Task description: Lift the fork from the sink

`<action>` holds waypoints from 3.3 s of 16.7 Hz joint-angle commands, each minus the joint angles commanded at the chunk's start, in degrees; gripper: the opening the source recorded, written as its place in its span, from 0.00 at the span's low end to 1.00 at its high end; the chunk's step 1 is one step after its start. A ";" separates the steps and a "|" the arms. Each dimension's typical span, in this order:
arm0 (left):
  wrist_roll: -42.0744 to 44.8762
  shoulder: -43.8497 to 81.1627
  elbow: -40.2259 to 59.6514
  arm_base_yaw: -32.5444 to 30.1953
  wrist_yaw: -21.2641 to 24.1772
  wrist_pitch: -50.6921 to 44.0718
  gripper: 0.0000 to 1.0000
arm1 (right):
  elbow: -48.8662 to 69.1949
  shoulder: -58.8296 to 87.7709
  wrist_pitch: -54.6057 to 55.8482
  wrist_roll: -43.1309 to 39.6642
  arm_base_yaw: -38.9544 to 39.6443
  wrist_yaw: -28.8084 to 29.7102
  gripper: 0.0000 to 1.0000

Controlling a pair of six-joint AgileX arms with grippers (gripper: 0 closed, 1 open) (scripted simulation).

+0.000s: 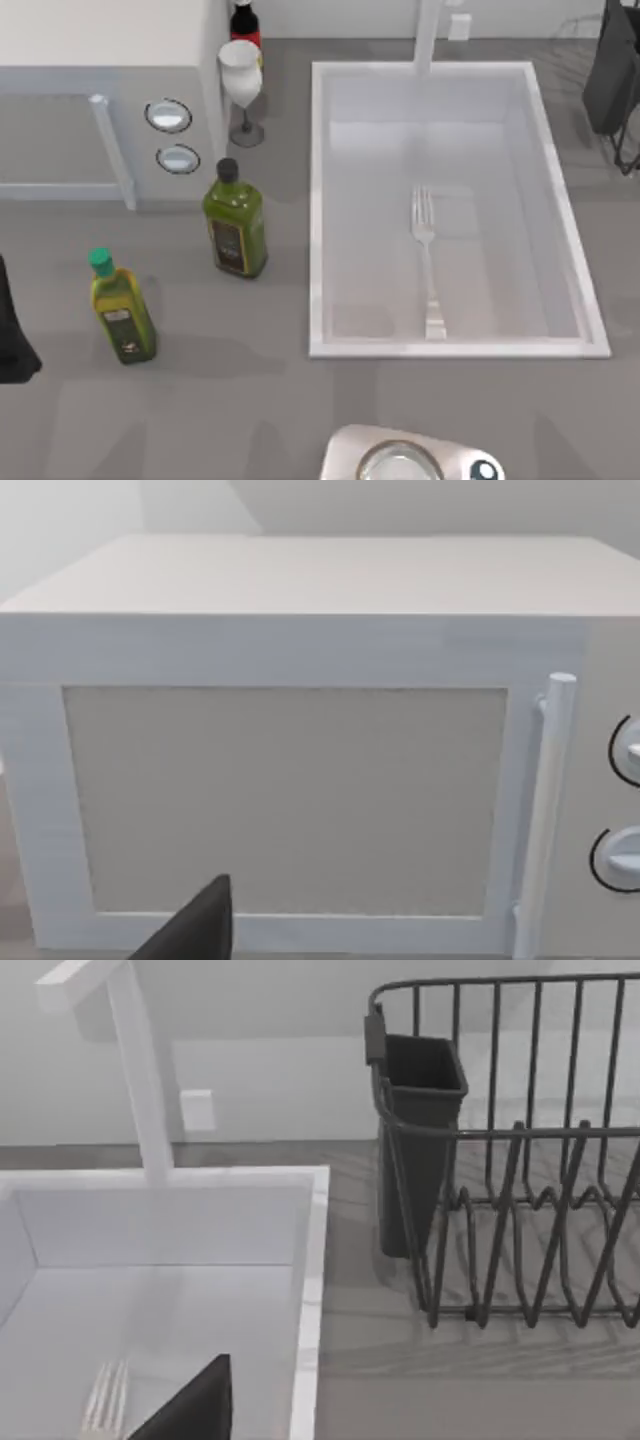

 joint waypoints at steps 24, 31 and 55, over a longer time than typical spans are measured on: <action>0.00 0.00 0.00 0.00 0.00 0.00 1.00 | 113.44 123.90 -66.51 21.63 20.51 0.36 1.00; 0.00 0.00 0.00 0.00 0.00 0.00 1.00 | 118.97 129.72 -69.66 22.65 21.51 0.37 1.00; 0.00 0.00 0.00 0.00 0.00 0.00 1.00 | 102.88 139.20 -44.09 22.79 21.57 0.50 0.62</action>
